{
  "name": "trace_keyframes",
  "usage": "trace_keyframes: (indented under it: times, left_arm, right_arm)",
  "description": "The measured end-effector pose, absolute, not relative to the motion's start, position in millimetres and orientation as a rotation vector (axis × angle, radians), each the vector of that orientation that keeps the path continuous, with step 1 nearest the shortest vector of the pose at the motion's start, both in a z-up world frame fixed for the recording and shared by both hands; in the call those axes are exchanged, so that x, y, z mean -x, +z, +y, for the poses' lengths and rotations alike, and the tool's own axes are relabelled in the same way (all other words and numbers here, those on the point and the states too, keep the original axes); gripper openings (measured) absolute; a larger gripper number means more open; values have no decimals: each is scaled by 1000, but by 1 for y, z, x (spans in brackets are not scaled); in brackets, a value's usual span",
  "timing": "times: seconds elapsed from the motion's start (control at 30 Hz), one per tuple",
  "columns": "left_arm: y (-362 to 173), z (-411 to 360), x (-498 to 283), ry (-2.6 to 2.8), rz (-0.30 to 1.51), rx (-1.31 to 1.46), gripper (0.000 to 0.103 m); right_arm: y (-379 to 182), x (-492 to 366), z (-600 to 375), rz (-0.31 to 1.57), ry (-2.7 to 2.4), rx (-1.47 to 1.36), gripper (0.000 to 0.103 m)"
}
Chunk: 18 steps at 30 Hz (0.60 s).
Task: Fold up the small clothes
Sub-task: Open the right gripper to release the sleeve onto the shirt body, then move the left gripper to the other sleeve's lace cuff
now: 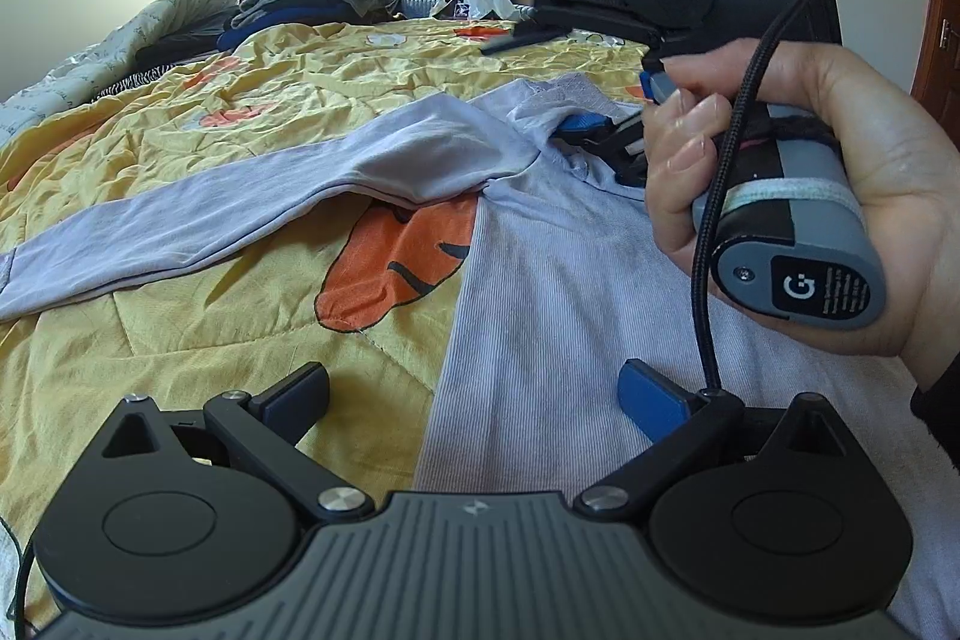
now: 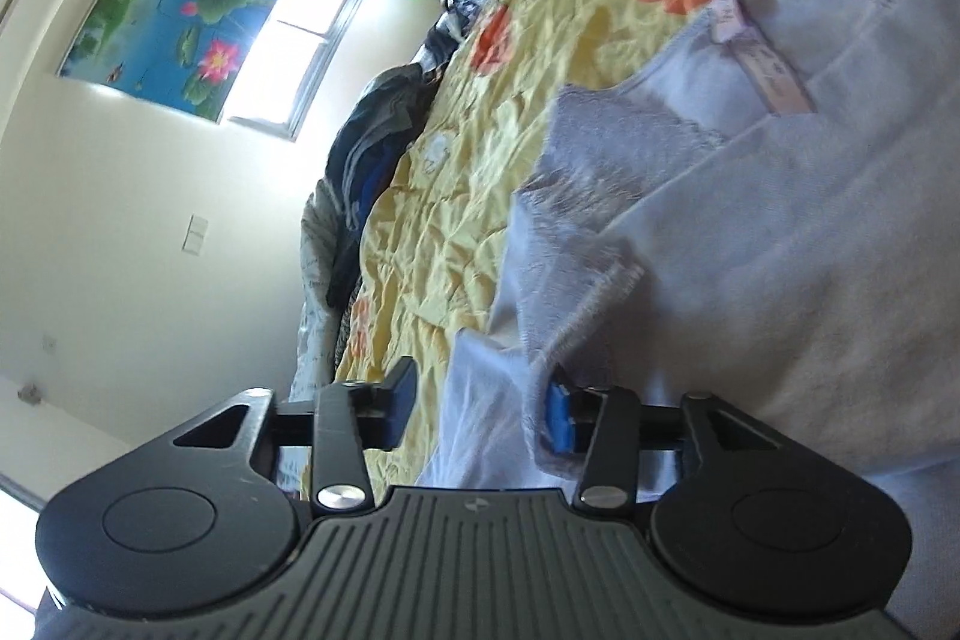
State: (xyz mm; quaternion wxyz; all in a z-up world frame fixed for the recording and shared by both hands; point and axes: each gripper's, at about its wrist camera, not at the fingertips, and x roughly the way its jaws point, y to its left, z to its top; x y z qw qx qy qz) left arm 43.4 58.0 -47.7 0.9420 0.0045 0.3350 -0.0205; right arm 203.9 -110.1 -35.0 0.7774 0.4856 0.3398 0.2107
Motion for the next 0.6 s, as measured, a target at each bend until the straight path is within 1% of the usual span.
trace_keyframes:
  times: [0.17, 0.3, 0.4, 0.53, 0.57, 0.6]
  left_arm:
    - [-48, 58, -43, -42, 683, -9, 103]
    - [-48, 58, -43, -43, 683, -8, 103]
    - [-48, 58, -43, -42, 683, -9, 103]
    - [-48, 58, -43, -40, 682, -10, 103]
    - [-48, 58, -43, -40, 682, -10, 103]
    - [-48, 58, -43, -41, 682, -10, 103]
  right_arm:
    - [-12, -203, -95, 764, 602, -922, 57]
    - [17, -188, -92, 730, 670, -761, 61]
    - [32, -167, -106, 693, 621, -677, 63]
    - [28, -143, -137, 694, 510, -633, 67]
    - [22, -141, -143, 712, 479, -633, 71]
    - [16, -140, -148, 737, 445, -636, 73]
